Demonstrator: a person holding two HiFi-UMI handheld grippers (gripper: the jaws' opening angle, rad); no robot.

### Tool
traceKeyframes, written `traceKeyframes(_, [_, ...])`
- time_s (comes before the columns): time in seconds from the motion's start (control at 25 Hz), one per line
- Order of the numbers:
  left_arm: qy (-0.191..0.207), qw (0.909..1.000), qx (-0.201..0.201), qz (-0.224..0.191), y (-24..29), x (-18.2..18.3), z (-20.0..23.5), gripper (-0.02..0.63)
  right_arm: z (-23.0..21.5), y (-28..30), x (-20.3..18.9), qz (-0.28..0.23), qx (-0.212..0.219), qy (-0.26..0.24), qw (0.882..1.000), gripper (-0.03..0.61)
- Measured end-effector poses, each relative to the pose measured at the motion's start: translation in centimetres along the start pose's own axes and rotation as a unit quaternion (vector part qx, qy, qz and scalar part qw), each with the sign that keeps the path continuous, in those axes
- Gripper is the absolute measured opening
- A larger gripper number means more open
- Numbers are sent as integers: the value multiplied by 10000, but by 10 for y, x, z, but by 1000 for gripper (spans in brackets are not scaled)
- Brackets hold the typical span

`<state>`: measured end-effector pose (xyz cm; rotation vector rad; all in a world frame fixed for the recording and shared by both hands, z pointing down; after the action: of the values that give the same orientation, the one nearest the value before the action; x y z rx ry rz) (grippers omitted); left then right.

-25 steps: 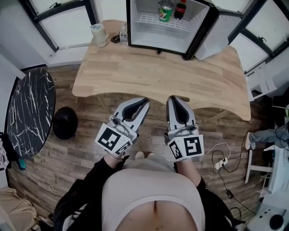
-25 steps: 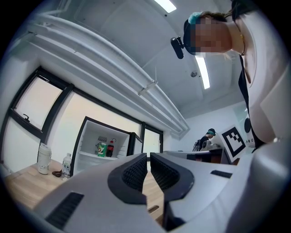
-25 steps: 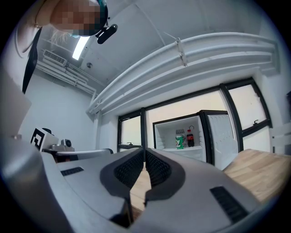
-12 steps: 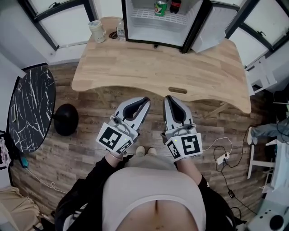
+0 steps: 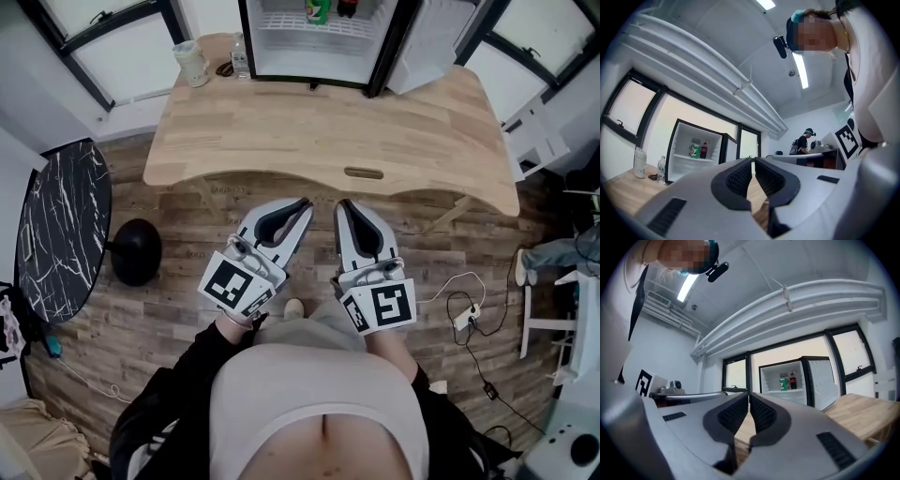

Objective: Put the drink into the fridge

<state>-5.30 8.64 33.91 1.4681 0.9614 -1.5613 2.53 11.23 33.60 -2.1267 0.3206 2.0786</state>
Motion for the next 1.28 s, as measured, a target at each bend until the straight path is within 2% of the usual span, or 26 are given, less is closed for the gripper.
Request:
traceKeyframes(0.16, [93,9999,69,-72,-3,10,-9,28,-2,-9,6,-75,2,20,10000,34])
traceKeyframes(0.36, [-35,9997,213,-84,-14,10,-30,28,-1,-33,7,-44,66,57,10000,34])
traceKeyframes(0.6, [-196,9995,249,-90,-27,5,-76,28,4,-81,8,-10,81,-102,9999,34])
traceKeyframes(1.04, [-251,9988,423,-27,-58,-7,-163,28,17,-169,-4,24,216,-28,9998,34])
traceKeyframes(1.28, [-412,9978,512,-21,-79,-11,-185,28,29,-192,-6,2,298,92,9995,34])
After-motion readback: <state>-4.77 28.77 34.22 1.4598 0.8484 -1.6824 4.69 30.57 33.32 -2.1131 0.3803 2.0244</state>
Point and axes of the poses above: the fingertips, and each gripper's own axes: y forward along the fingers, z to its left, x out of its top, the point moved 2 cm from there along -y, backward along the fingers, and after that the axes turned 9 degrees about z, right-handed, at the moved point
